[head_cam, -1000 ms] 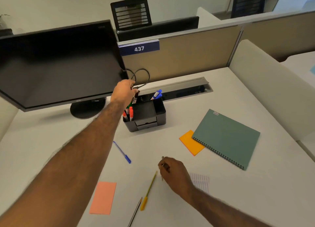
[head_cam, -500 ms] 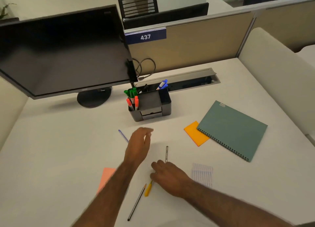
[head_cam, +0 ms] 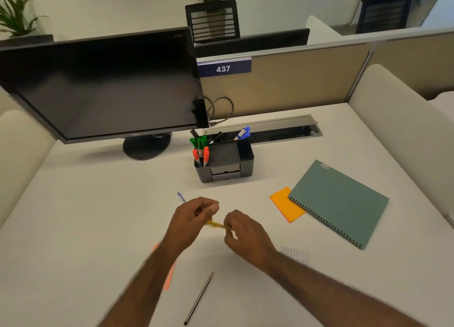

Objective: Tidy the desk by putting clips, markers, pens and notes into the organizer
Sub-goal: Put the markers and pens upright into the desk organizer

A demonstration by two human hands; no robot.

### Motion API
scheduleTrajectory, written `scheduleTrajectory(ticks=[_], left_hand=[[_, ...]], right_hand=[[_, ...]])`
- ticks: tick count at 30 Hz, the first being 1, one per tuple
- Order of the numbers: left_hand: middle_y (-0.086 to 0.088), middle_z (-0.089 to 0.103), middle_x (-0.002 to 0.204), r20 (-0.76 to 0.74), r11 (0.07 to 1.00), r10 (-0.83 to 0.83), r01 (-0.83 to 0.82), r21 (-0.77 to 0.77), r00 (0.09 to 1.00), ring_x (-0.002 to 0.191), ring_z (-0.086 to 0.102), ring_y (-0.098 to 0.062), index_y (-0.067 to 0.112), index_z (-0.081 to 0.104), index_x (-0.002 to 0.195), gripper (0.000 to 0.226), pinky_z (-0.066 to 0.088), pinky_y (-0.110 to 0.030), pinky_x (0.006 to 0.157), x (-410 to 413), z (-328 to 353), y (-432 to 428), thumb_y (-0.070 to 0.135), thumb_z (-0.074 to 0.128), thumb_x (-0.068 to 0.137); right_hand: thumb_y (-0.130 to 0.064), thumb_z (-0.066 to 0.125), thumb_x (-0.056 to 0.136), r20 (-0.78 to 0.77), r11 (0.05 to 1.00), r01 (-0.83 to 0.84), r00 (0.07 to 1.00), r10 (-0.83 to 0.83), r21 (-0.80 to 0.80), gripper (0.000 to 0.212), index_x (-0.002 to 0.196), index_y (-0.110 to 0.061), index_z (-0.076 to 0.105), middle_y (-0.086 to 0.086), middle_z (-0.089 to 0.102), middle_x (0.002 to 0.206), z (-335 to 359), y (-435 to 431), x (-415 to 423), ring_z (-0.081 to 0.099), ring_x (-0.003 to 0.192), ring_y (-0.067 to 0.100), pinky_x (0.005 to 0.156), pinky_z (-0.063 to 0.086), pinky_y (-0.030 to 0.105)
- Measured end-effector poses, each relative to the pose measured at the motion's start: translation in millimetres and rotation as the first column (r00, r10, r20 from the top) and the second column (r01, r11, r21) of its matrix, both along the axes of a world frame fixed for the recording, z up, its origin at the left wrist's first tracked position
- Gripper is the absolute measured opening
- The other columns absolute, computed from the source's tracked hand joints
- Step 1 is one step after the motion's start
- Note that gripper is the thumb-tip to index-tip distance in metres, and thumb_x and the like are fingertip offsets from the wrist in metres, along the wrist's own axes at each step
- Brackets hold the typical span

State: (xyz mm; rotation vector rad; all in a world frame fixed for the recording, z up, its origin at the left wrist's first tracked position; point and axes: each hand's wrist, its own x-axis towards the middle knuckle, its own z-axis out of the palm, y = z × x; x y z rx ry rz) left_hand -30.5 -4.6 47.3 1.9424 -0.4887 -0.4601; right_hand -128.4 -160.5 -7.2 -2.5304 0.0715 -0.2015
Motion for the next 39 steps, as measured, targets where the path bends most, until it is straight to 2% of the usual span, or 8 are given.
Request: scheduleTrajectory(ticks=[4, 9, 12, 17, 21, 26, 30, 39], left_hand=[[0.016, 0.073, 0.089, 0.038, 0.999, -0.039, 0.039, -0.022, 0.999, 0.081, 0.069, -0.009, 0.030, 0.073, 0.102, 0.013, 0.054, -0.017, 0.069, 1.3, 12.5, -20.1, 0.031, 0.069, 0.090], [0.004, 0.073, 0.082, 0.083, 1.000, 0.031, -0.031, -0.006, 0.996, 0.077, 0.069, -0.015, 0.020, 0.074, 0.096, 0.008, 0.057, -0.026, 0.073, 30.2, 35.4, -50.2, 0.023, 0.068, 0.092], [0.003, 0.070, 0.085, 0.216, 0.992, 0.126, -0.128, -0.002, 0.968, 0.077, 0.067, -0.011, 0.019, 0.072, 0.101, 0.011, 0.054, -0.023, 0.073, 65.7, 57.6, -65.7, 0.024, 0.065, 0.094], [0.004, 0.070, 0.091, 0.370, 0.977, 0.207, -0.211, -0.029, 0.906, 0.083, 0.065, -0.011, 0.018, 0.070, 0.111, 0.021, 0.055, -0.029, 0.077, 132.8, 88.1, -100.1, 0.028, 0.059, 0.097], [0.001, 0.068, 0.099, 0.411, 0.977, 0.145, -0.197, 0.086, 0.900, 0.091, 0.064, -0.013, 0.018, 0.067, 0.109, 0.018, 0.054, -0.031, 0.084, 175.3, 91.3, -129.9, 0.028, 0.056, 0.099], [-0.001, 0.065, 0.094, 0.413, 0.940, 0.019, -0.157, 0.302, 0.911, 0.077, 0.056, -0.009, 0.019, 0.065, 0.101, 0.014, 0.053, -0.035, 0.076, 201.5, 76.1, -151.9, 0.029, 0.057, 0.099], [-0.001, 0.065, 0.109, 0.399, 0.917, -0.080, -0.089, 0.389, 0.914, 0.098, 0.060, -0.014, 0.014, 0.064, 0.121, 0.031, 0.051, -0.032, 0.088, 201.0, 64.4, -156.3, 0.029, 0.065, 0.094], [0.003, 0.069, 0.106, 0.430, 0.967, 0.100, -0.190, 0.172, 0.897, 0.091, 0.063, -0.010, 0.018, 0.069, 0.116, 0.022, 0.050, -0.022, 0.079, 112.5, 10.4, -75.3, 0.023, 0.056, 0.098]], right_hand=[[-0.024, 0.062, 0.089, -0.011, 0.962, 0.158, 0.987, -0.160, 0.222, 0.014, 0.094, -0.029, 0.049, -0.012, 0.054, 0.088, 17.0, -0.5, 19.1, 0.055, 0.074, 0.013, 0.064, 0.053, 0.022], [-0.030, 0.065, 0.090, -0.065, 0.836, 0.327, 0.940, -0.334, 0.441, 0.033, 0.118, -0.033, 0.048, -0.020, 0.054, 0.101, 27.7, -5.6, 30.0, 0.061, 0.080, 0.010, 0.070, 0.056, 0.021], [-0.039, 0.063, 0.091, -0.136, 0.840, 0.334, 0.942, -0.306, 0.428, 0.046, 0.131, -0.039, 0.040, -0.020, 0.054, 0.103, 25.8, -8.7, 22.7, 0.062, 0.081, 0.008, 0.074, 0.056, 0.025], [-0.037, 0.058, 0.092, -0.176, 0.912, 0.220, 0.970, -0.168, 0.345, 0.029, 0.120, -0.039, 0.050, -0.017, 0.059, 0.091, 4.3, 1.3, -1.3, 0.060, 0.079, 0.004, 0.075, 0.053, 0.023], [-0.042, 0.054, 0.091, -0.192, 0.933, 0.153, 0.977, -0.093, 0.326, 0.024, 0.115, -0.038, 0.053, -0.017, 0.061, 0.093, -9.5, 13.8, -14.2, 0.058, 0.080, 0.002, 0.075, 0.049, 0.018], [-0.042, 0.054, 0.092, -0.194, 0.948, 0.119, 0.979, -0.063, 0.294, 0.023, 0.114, -0.037, 0.053, -0.014, 0.063, 0.098, -16.7, 14.9, -21.3, 0.058, 0.084, 0.006, 0.077, 0.051, 0.023], [-0.042, 0.053, 0.092, -0.197, 0.951, 0.141, 0.977, -0.088, 0.274, 0.021, 0.112, -0.036, 0.054, -0.013, 0.063, 0.095, -19.0, 5.3, -22.4, 0.057, 0.081, 0.005, 0.075, 0.048, 0.022], [-0.031, 0.054, 0.095, -0.240, 0.961, 0.165, 0.964, -0.110, 0.221, 0.017, 0.110, -0.027, 0.061, -0.009, 0.065, 0.104, -23.6, -11.9, -19.3, 0.060, 0.087, 0.007, 0.081, 0.050, 0.024]])
